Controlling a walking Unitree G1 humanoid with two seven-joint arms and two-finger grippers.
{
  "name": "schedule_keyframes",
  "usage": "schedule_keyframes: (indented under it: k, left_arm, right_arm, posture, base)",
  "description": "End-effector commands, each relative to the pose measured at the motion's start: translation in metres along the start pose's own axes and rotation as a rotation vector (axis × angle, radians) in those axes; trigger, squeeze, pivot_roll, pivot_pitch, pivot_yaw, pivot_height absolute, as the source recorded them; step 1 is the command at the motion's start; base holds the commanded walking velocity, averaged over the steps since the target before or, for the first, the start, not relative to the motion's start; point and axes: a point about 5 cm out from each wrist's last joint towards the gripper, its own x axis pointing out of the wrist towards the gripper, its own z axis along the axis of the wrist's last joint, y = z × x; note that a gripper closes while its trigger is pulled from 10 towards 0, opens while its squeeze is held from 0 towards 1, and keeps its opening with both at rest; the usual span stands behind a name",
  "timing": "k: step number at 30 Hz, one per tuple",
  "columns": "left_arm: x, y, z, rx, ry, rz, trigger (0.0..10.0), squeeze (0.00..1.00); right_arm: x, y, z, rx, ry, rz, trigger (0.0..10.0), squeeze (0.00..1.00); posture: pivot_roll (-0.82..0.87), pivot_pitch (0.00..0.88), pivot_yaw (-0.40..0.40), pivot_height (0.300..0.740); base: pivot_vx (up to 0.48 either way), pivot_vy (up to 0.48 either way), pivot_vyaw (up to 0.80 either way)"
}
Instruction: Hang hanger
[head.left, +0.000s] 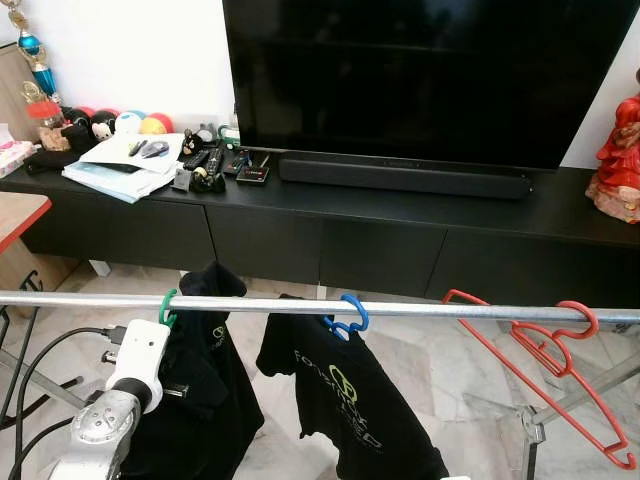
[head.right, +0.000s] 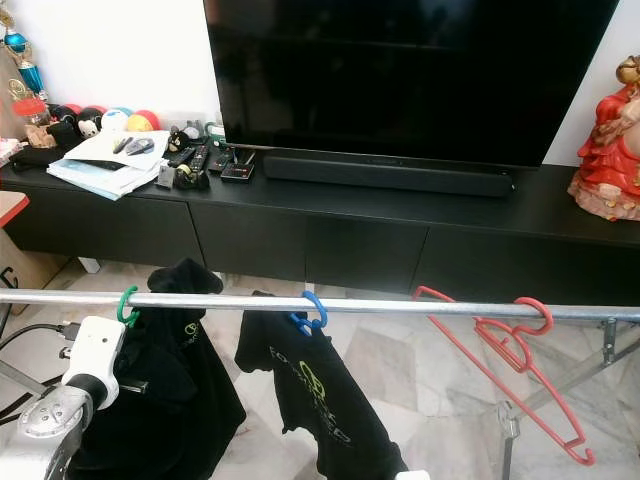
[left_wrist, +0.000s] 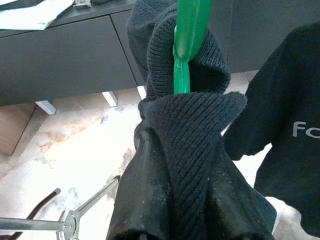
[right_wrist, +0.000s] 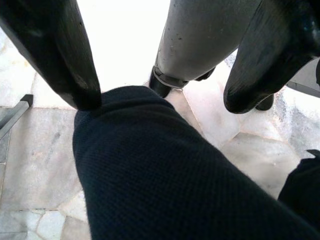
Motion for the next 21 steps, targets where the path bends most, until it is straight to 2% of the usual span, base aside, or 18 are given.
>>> schedule_keyframes:
  k: [1, 2, 4, 5, 21]
  left_arm:
    - [-0.002, -0.007, -0.005, -0.015, 0.022, -0.024, 10.0, 0.49]
    - [-0.002, -0.008, -0.004, -0.026, 0.015, -0.028, 10.0, 0.84]
    - [-0.002, -0.008, -0.004, -0.026, 0.015, -0.028, 10.0, 0.84]
    - [-0.003, -0.010, -0.003, -0.044, 0.004, -0.030, 10.0, 1.00]
    - [-0.017, -0.010, 0.009, -0.120, -0.091, -0.028, 10.0, 1.00]
  right_arm:
    - [0.000, 0.002, -0.001, -0.002, 0.005, 0.001, 10.0, 0.00]
    - [0.000, 0.002, -0.001, -0.001, 0.005, 0.002, 10.0, 0.00]
    - [0.000, 0.002, -0.001, -0.001, 0.005, 0.002, 10.0, 0.00]
    - [0.000, 0.002, -0.001, 0.001, 0.005, 0.002, 10.0, 0.00]
    - [0.000, 0.003, 0.000, 0.008, 0.001, 0.004, 10.0, 0.00]
  posture:
    - [-0.03, 0.025, 0.003, 0.740]
    - [-0.03, 0.027, 0.004, 0.740]
    - [-0.03, 0.027, 0.004, 0.740]
    - [-0.03, 0.028, 0.004, 0.740]
    - [-0.02, 0.037, 0.004, 0.740]
  base:
    - [0.000, 0.000, 0.00]
    - [0.000, 0.000, 0.00]
    - [0.000, 0.000, 0.00]
    - [0.000, 0.000, 0.00]
    - [0.000, 0.000, 0.00]
